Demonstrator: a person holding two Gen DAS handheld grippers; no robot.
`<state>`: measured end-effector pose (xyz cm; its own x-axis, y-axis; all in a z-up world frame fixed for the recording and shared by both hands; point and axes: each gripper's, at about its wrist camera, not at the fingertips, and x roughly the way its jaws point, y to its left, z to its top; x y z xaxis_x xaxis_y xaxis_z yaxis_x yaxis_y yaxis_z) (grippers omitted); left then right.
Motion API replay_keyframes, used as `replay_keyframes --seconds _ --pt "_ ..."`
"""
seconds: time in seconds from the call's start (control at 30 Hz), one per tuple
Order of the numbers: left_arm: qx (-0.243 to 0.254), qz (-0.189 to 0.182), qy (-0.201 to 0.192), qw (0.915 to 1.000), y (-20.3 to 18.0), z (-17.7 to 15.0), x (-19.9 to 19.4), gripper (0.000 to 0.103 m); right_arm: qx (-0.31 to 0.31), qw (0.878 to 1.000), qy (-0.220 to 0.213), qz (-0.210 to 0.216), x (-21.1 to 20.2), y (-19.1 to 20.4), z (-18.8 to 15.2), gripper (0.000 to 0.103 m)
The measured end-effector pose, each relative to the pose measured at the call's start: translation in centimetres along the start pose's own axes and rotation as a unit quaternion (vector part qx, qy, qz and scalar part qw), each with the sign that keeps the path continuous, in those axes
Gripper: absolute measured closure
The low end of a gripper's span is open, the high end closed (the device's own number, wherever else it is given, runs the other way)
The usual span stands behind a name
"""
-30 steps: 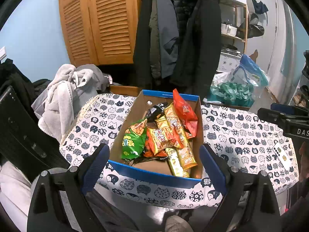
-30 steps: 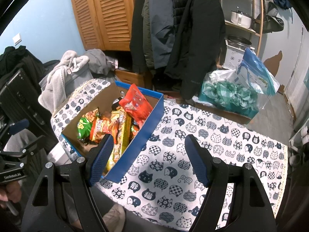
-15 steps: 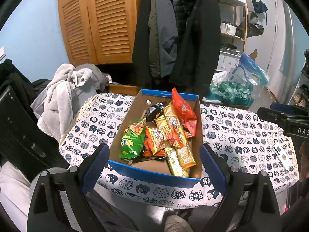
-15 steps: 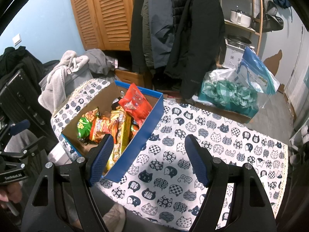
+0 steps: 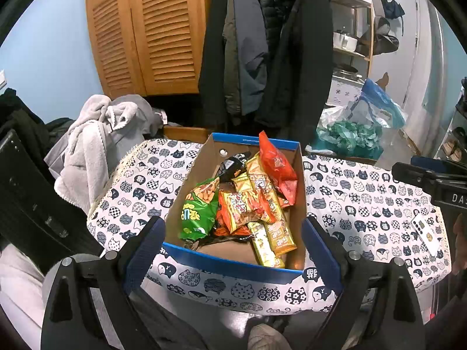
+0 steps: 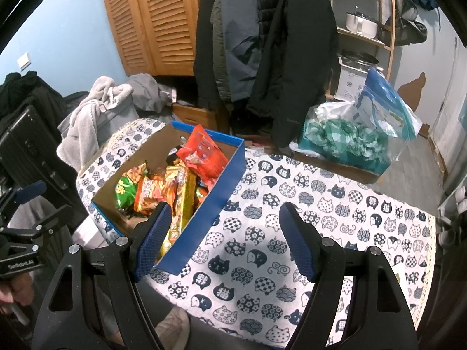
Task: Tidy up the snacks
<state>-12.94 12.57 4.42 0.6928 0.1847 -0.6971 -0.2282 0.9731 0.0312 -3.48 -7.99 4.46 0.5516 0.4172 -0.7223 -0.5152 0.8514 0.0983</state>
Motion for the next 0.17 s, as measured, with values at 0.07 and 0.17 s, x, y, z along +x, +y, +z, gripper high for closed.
replay_keyframes --seconds 0.07,0.17 --pt "0.001 0.0 0.003 1.0 0.02 -0.13 0.15 0.008 0.001 1.0 0.0 -0.001 0.03 -0.13 -0.04 0.028" --pt "0.002 0.003 0.008 1.0 0.06 -0.1 0.63 0.008 0.005 1.0 0.002 -0.003 0.16 -0.29 -0.18 0.028"
